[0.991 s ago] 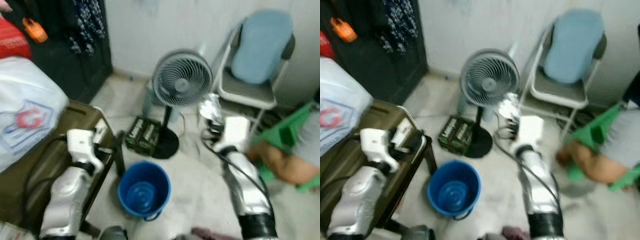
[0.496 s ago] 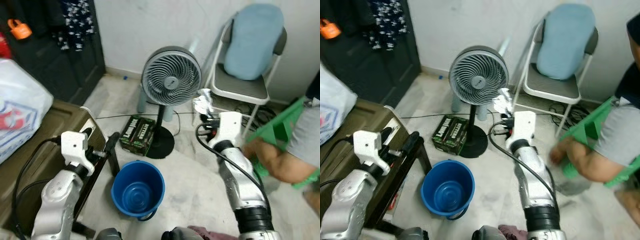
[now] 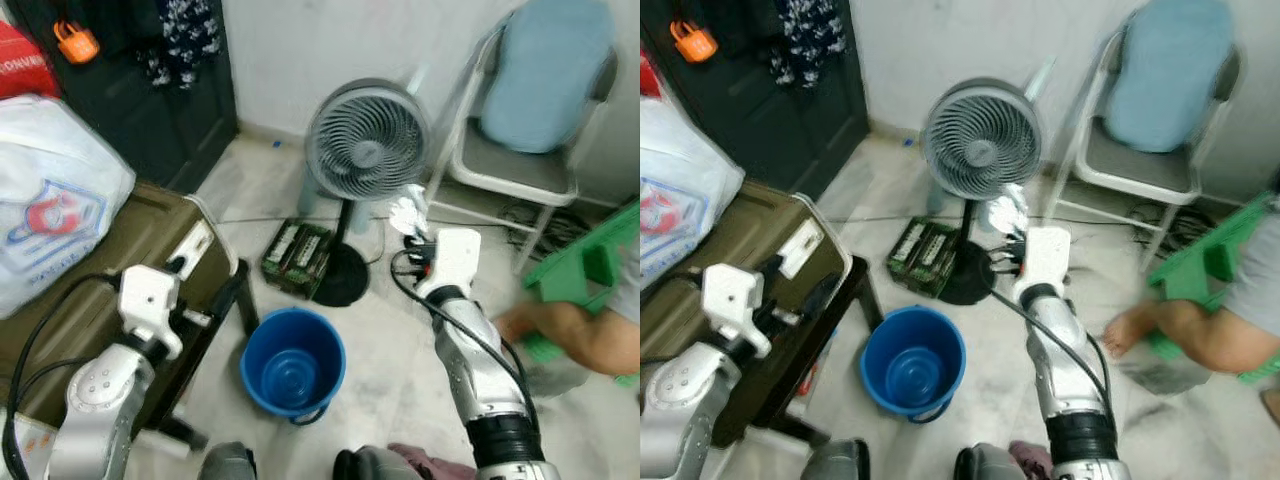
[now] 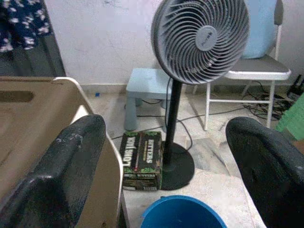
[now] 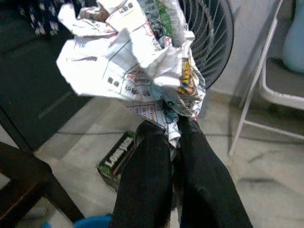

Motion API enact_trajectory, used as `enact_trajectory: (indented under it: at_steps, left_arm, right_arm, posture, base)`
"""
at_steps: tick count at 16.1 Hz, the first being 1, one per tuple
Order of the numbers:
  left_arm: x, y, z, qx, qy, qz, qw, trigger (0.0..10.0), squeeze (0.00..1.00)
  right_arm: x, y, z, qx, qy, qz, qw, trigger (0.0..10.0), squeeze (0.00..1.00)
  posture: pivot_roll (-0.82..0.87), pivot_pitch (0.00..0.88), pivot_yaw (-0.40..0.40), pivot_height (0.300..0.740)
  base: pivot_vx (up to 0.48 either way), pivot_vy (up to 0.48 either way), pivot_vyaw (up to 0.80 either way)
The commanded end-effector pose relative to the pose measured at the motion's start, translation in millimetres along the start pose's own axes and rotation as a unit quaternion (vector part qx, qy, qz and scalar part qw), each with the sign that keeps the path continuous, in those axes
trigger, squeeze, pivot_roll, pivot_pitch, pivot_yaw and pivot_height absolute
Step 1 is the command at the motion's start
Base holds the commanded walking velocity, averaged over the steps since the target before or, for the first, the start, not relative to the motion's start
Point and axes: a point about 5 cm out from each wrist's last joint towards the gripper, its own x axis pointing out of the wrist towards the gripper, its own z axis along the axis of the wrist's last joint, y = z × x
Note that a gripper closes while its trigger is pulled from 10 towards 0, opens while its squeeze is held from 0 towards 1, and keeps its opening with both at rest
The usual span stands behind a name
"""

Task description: Clean up the room

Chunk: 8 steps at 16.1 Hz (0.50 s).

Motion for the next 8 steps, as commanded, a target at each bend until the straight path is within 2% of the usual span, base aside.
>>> enact_trajectory:
  at_steps: [1,4,5,6,8]
  left_arm:
    - [-2.9,-0.7,3,0.009,0.003,-0.009,1.0,10.0,0.0]
    - [-3.3,-4.6,4,0.018,0.0,-0.019,1.0,10.0,0.0]
    - [-1.4,-9.1,5,0.016,-0.003,-0.027,1.0,10.0,0.0]
    - [-0.4,-15.8,7,0.013,-0.005,-0.046,0.999,10.0,0.0]
    - [-1.1,-24.0,8,0.01,-0.006,-0.075,0.997,10.0,0.0]
  right_arm:
    - [3.2,6.6,1,0.0,-0.002,0.007,1.0,10.0,0.0]
    - [6.3,10.2,1,0.003,0.0,0.01,1.0,10.0,0.0]
    - [7.0,9.5,-5,0.008,0.02,0.005,1.0,10.0,0.0]
    - [6.7,7.8,-13,0.029,0.045,-0.01,0.998,10.0,0.0]
    - [6.8,8.1,-26,0.024,0.081,-0.017,0.996,10.0,0.0]
  posture:
    - [0.1,0.165,-0.044,0.74]
    - [0.1,0.167,-0.047,0.74]
    - [0.11,0.175,-0.05,0.74]
    - [0.12,0.182,-0.049,0.74]
    - [0.14,0.192,-0.047,0.74]
  base:
    - [0.0,0.0,0.8]
    - [0.0,0.0,0.8]
    - [0.0,0.0,0.8]
    - [0.0,0.0,0.0]
    - [0.0,0.0,0.0]
